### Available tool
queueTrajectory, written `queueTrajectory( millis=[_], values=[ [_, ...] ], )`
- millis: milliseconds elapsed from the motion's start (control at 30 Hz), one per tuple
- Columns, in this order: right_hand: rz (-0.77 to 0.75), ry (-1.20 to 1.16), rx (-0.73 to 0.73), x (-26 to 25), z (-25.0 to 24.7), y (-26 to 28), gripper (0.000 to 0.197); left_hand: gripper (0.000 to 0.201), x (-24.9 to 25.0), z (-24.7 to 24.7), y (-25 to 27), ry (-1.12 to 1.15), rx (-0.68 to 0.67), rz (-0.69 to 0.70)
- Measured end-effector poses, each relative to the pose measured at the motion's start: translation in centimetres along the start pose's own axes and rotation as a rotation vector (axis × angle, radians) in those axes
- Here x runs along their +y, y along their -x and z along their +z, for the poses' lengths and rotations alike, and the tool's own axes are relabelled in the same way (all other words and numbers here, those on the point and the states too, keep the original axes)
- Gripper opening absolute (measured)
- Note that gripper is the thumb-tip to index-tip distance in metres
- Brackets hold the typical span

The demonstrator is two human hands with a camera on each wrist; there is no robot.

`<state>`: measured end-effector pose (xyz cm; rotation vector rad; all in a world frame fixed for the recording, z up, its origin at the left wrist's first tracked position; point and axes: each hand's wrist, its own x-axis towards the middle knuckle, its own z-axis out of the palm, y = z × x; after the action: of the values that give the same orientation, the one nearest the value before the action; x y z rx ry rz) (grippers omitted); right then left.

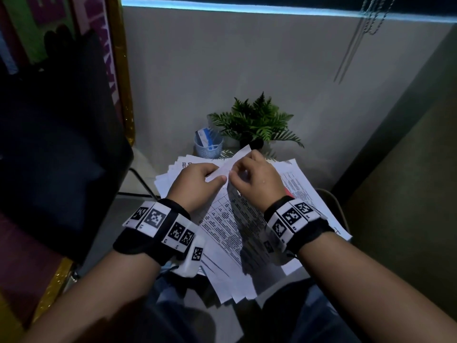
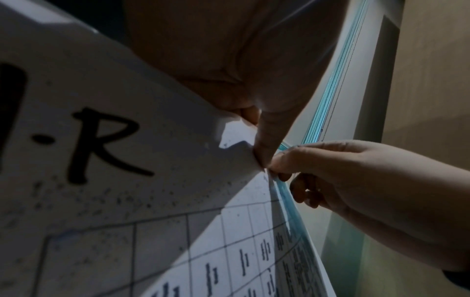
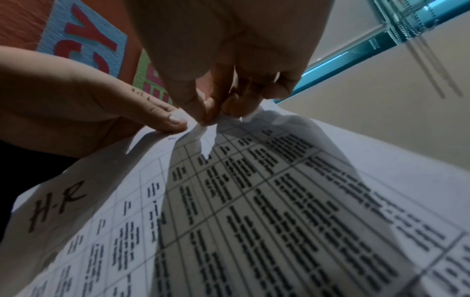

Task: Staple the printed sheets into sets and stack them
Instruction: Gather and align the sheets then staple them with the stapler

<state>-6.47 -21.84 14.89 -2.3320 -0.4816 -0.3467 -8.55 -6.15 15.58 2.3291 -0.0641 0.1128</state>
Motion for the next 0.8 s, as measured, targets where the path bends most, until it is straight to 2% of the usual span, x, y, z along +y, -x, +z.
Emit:
queueTrajectory(
  millis=[133, 200, 233, 267, 333, 400, 467, 667, 800],
  values=[
    [0.217, -0.113, -0.026, -0.2, 0.3, 0.0, 0.013, 0.032, -0.3, 0.6, -0.3, -0.028, 0.017, -0.027],
    [0.339, -0.162, -0.065, -0.2, 0.4, -0.1, 0.011, 0.035, -0.3, 0.9, -0.3, -0.055, 0.023, -0.057],
    [0.35, -0.179, -0.059, -0.1, 0.4, -0.1, 0.01, 0.036, -0.3, 0.9, -0.3, -0.061, 0.024, -0.069],
    [0.308, -0.183, -0.025, 0.0, 0.3, 0.0, 0.008, 0.036, -0.3, 1.0, -0.4, -0.058, 0.026, -0.077],
    [0.11, -0.132, 0.062, 0.1, -0.1, 0.2, 0.008, 0.032, -0.1, 0.8, -0.4, -0.04, 0.031, -0.081],
    [-0.087, -0.02, 0.047, 0.2, -0.6, 0.2, 0.012, 0.023, 0.2, 0.6, -0.3, -0.019, 0.043, -0.078],
    [-0.216, 0.086, 0.0, 0.7, -1.0, 0.2, 0.024, 0.018, 0.6, 0.6, -0.1, -0.004, 0.068, -0.085],
    [-0.344, 0.294, -0.012, 1.0, -1.0, -0.1, 0.031, 0.025, 0.6, 0.5, -0.7, -0.064, -0.008, -0.075],
    [-0.398, 0.334, -0.042, 1.3, -0.7, -0.5, 0.03, 0.028, 0.5, 0.4, -1.3, -0.064, -0.067, -0.058]
  ],
)
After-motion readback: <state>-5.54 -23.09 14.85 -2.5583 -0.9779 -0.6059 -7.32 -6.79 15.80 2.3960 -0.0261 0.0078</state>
